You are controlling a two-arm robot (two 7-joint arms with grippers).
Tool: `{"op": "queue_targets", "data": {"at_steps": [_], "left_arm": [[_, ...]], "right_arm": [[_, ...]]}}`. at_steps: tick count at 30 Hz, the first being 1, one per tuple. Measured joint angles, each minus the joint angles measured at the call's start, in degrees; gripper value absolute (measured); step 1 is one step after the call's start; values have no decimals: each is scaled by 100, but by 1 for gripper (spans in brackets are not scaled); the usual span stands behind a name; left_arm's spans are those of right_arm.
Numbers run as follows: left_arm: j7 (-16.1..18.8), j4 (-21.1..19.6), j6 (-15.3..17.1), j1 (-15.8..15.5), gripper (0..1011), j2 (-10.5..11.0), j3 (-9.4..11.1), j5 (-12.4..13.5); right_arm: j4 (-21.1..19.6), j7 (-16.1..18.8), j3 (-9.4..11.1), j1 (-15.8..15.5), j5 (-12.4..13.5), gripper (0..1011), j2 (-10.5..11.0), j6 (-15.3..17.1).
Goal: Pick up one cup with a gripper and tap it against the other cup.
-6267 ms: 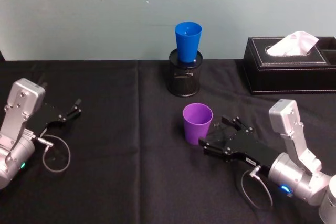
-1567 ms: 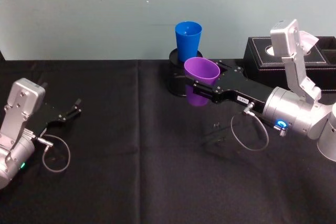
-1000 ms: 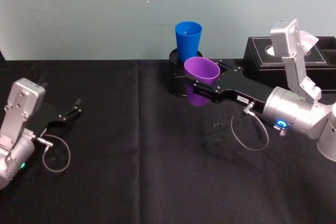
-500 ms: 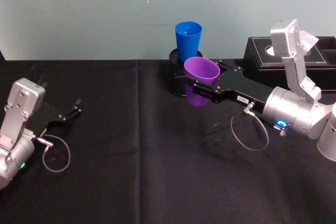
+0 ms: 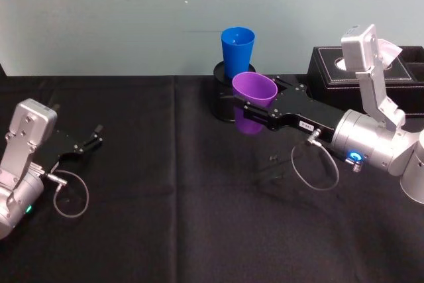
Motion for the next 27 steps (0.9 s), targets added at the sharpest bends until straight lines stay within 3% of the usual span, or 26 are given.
{"op": "queue_targets", "data": {"at_steps": [27], "left_arm": [[0, 0, 0, 0, 1000, 0, 0, 0]], "right_arm": [[0, -1, 0, 0, 0, 724, 0, 0]]}}
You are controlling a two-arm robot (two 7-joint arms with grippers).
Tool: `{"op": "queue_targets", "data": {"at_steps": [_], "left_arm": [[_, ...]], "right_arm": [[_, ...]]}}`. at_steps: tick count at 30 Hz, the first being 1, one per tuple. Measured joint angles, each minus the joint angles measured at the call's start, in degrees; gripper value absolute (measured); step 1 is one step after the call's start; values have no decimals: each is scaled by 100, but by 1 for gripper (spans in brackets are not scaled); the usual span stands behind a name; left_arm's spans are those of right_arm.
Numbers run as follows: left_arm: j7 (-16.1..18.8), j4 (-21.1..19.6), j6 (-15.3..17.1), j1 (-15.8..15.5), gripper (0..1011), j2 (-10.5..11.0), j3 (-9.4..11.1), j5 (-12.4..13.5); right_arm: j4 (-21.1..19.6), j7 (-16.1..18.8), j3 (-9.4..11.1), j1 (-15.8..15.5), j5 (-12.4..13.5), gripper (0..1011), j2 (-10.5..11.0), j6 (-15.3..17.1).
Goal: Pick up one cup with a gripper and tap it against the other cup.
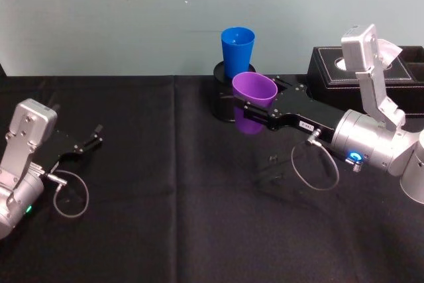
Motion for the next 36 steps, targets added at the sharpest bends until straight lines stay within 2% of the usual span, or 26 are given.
{"op": "queue_targets", "data": {"at_steps": [36], "left_arm": [[0, 0, 0, 0, 1000, 0, 0, 0]], "right_arm": [[0, 0, 0, 0, 0, 724, 0, 0]]}}
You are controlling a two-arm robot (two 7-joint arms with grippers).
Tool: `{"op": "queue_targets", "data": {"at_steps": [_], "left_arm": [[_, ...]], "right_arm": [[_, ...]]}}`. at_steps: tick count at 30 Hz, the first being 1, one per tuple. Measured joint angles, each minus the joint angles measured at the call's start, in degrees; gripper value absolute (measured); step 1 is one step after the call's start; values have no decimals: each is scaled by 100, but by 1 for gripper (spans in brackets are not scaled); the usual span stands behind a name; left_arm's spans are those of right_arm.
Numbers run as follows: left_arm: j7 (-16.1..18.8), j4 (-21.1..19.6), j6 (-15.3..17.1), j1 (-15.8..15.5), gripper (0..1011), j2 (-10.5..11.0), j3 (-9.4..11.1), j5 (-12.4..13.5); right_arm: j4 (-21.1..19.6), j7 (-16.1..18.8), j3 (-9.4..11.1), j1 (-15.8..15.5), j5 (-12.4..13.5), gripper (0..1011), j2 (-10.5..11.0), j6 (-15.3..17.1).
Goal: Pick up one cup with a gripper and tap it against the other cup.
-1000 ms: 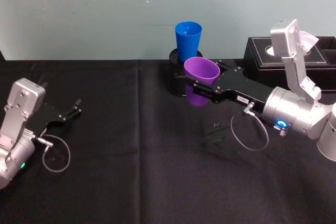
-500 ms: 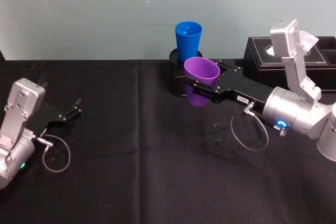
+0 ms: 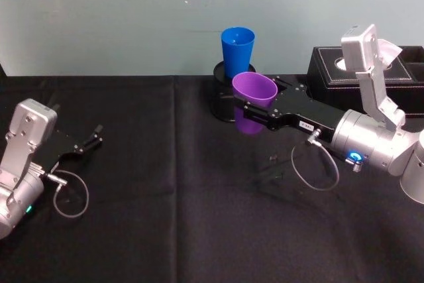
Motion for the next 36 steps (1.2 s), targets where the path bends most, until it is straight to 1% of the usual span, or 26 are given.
{"op": "queue_targets", "data": {"at_steps": [28, 32, 36], "left_arm": [[0, 0, 0, 0, 1000, 0, 0, 0], [0, 0, 0, 0, 1000, 0, 0, 0], [0, 0, 0, 0, 1000, 0, 0, 0]], "right_arm": [[1, 0, -2, 0, 1, 724, 0, -1], [106, 16, -65, 28, -2, 724, -27, -47], [381, -4, -144, 131, -53, 724, -129, -90]]}}
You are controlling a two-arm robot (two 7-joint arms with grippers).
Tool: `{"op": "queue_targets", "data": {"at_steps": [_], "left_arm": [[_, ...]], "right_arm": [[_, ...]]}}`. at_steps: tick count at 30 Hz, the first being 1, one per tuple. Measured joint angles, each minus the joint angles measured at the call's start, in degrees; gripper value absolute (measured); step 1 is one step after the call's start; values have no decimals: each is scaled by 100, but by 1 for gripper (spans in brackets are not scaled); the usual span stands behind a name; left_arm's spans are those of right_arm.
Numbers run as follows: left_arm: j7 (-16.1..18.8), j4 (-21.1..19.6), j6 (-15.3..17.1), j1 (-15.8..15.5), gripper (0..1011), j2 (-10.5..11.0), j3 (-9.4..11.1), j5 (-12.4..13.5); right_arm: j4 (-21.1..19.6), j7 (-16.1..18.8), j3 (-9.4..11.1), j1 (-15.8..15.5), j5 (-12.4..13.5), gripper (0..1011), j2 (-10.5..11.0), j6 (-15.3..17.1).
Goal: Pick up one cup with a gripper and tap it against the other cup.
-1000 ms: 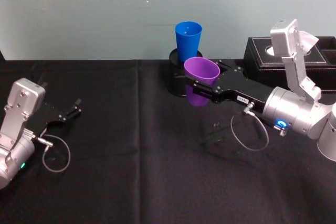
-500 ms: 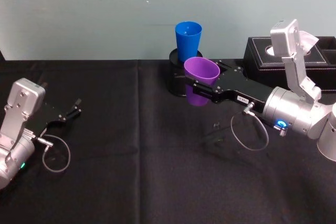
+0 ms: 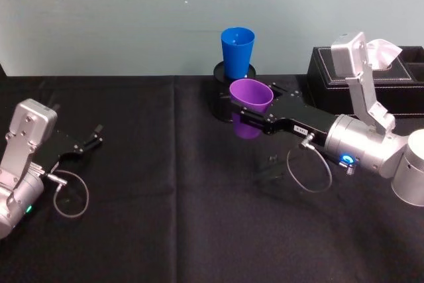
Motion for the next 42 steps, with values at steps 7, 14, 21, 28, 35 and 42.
{"op": "queue_targets", "data": {"at_steps": [7, 14, 21, 28, 35, 42], "left_arm": [[0, 0, 0, 0, 1000, 0, 0, 0], [0, 0, 0, 0, 1000, 0, 0, 0], [0, 0, 0, 0, 1000, 0, 0, 0], [0, 0, 0, 0, 1000, 0, 0, 0], [0, 0, 0, 0, 1000, 0, 0, 0], [0, 0, 0, 0, 1000, 0, 0, 0]], "right_arm": [[528, -33, -73, 271, -137, 726, -226, -182], [1199, 57, -145, 670, -300, 724, -536, -464], [1872, 183, -135, 1059, -361, 724, -831, -624], [2309, 300, -94, 1288, -338, 724, -1017, -654], [2716, 395, -47, 1507, -318, 724, -1173, -683], [3037, 457, -33, 1702, -347, 724, -1286, -736]]}}
